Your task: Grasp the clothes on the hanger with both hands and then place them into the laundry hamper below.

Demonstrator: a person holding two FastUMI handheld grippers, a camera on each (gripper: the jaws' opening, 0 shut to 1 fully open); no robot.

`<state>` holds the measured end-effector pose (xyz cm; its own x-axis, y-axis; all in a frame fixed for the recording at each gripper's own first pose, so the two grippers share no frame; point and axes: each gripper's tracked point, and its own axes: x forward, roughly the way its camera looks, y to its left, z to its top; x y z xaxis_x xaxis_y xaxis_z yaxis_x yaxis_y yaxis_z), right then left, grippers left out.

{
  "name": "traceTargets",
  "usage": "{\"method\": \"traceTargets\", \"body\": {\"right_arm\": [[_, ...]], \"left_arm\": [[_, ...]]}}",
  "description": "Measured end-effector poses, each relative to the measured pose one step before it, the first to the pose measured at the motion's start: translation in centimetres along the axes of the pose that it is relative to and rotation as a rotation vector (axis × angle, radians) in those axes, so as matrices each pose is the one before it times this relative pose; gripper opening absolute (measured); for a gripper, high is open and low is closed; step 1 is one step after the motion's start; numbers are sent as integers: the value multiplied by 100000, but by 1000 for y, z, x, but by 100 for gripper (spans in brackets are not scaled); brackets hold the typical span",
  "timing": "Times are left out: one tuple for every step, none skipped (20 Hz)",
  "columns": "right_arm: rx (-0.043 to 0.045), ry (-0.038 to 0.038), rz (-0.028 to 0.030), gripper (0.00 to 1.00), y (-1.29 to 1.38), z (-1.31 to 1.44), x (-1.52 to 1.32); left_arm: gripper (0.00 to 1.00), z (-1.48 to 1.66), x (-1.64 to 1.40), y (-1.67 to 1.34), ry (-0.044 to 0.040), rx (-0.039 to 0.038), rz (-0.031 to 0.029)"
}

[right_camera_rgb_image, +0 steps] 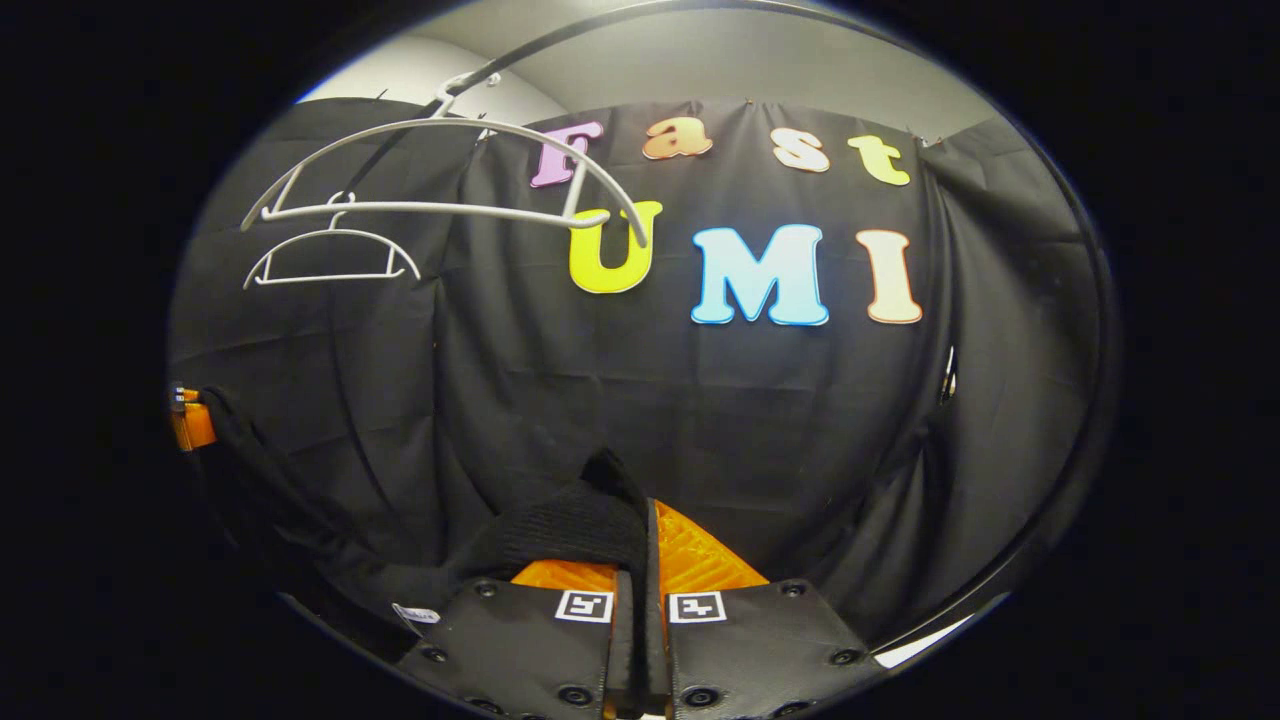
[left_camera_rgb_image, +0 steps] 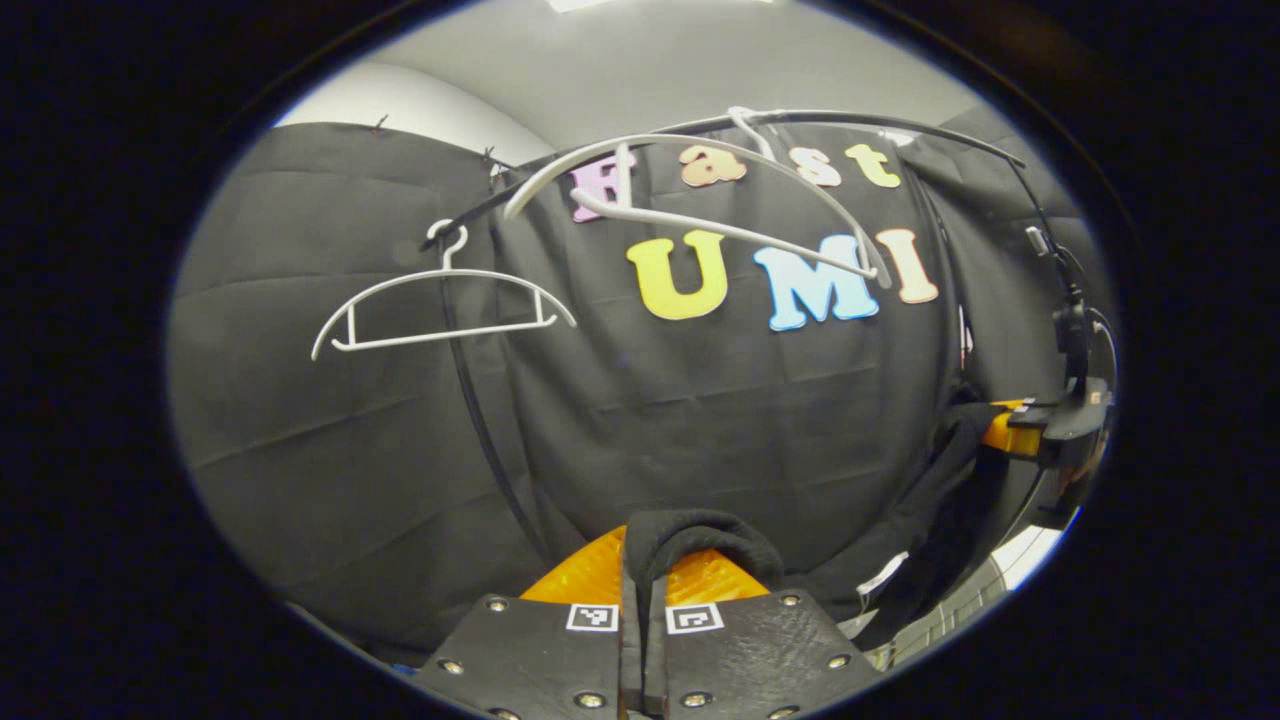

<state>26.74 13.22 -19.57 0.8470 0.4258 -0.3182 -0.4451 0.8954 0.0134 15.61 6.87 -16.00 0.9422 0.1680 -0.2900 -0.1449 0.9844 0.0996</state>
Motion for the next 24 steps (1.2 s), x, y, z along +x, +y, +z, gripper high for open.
{"method": "traceTargets", "body": {"right_arm": [[-131,542,2085,7,911,-245,-444],[-432,457,2282,7,966,-163,-237],[-523,395,2004,6,929,-167,-220],[-270,429,2169,7,819,-170,-184],[62,291,2338,7,961,-76,-155],[175,320,2144,7,981,-169,-248],[375,284,2147,7,884,-95,-171],[250,152,1982,7,920,-102,-271],[98,-68,1752,6,771,-136,-185],[76,-99,1838,7,760,-112,-133],[218,75,1612,7,616,-159,-12],[636,366,1565,7,485,-446,101],[935,531,1375,7,279,-516,184],[817,916,732,7,250,-565,306],[826,1371,462,7,187,-656,325],[747,1354,78,7,197,-909,270],[391,1588,-226,7,79,-888,270],[-37,2088,-403,7,73,-1018,245],[-325,2119,-560,7,5,-974,237],[-283,1881,-423,7,124,-1026,391],[-171,2158,-721,7,9,-1008,375],[7,2078,-436,7,-89,-1035,283],[130,1890,-528,7,-74,-985,340],[97,2022,-466,6,-26,-889,310]], "left_arm": [[2,-283,-57,-736,326,-569,-1192],[2,-163,-30,-742,341,-745,-1088],[2,-277,77,-920,352,-797,-1085],[2,-140,144,-722,267,-549,-969],[2,-150,208,-702,196,-326,-783],[2,-187,106,-690,63,-400,-986],[4,-173,28,-625,73,-584,-865],[2,-185,14,-516,104,-625,-887],[3,-185,-34,-408,49,-568,-643],[4,-158,-28,-296,147,-607,-268],[4,-373,-203,-489,16,-734,-600],[2,-228,-47,-368,-24,-890,-293],[4,-575,234,-330,391,-968,-589],[4,-615,323,-151,701,-902,-379],[2,-791,278,6,774,-877,-220],[4,-807,343,9,1001,-736,-237],[2,-961,280,-57,1269,-612,-320],[2,-974,388,-14,1767,-238,-229],[4,-1066,443,0,1893,-247,-75],[4,-1033,333,-14,1680,-325,-208],[2,-1453,381,106,1804,-352,130],[2,-1233,115,188,2100,6,30],[2,-1111,211,249,1950,355,309],[3,-952,210,49,1968,828,285]]}}
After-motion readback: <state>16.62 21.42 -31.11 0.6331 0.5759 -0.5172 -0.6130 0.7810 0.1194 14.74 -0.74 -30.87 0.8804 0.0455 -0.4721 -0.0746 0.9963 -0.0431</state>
